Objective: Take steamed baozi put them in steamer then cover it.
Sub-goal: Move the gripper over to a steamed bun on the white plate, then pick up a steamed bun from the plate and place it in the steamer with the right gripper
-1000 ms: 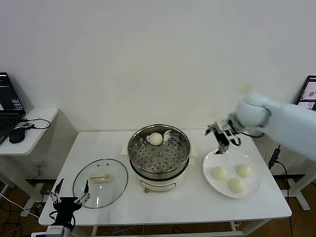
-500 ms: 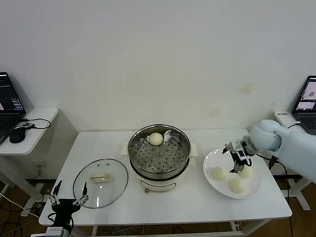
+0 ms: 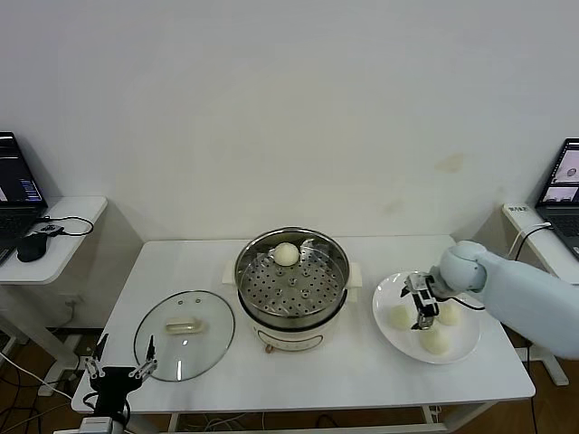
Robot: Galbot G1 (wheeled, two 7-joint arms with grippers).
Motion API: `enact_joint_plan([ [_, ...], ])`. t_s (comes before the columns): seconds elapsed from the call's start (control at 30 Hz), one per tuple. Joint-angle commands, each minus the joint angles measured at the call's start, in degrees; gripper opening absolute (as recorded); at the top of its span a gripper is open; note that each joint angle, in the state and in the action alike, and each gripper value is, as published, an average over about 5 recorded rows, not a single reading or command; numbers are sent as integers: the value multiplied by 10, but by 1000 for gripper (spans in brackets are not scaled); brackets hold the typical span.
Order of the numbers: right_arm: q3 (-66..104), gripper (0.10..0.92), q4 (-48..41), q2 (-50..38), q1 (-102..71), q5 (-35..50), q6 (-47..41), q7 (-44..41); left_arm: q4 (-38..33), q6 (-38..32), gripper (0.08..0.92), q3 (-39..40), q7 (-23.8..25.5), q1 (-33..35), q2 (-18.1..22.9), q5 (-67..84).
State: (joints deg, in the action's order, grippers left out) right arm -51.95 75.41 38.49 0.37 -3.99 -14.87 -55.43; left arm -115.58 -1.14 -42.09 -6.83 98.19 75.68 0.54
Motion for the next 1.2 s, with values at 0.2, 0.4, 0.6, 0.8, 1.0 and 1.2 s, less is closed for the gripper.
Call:
enact_joint_plan([
  [0.2,24,823,-68,51,-36,-29,-5,-1,6,-2,823,1,-1,-2,1,0],
  [0.4,25,769,-67,51,-35,-24,-8,-1,4,-3,823,1,-1,-1,1,0],
  [0.6,27,668,-62,45,-36,-24,-7,-6,3,-3,823,2,-2,1,3,0],
  [0.8,20,612,-35,18,-6,-2,-10,-23,2,-3,823,2,-2,0,3,-1],
  [1.0,-13,603,27,-36,83,51,-22,-38,1,-2,823,3,-2,-2,2,-1],
  [1.2,-97,602,88,-68,226,126,-41,-44,-5,1,823,8,-1,-6,0,-1],
])
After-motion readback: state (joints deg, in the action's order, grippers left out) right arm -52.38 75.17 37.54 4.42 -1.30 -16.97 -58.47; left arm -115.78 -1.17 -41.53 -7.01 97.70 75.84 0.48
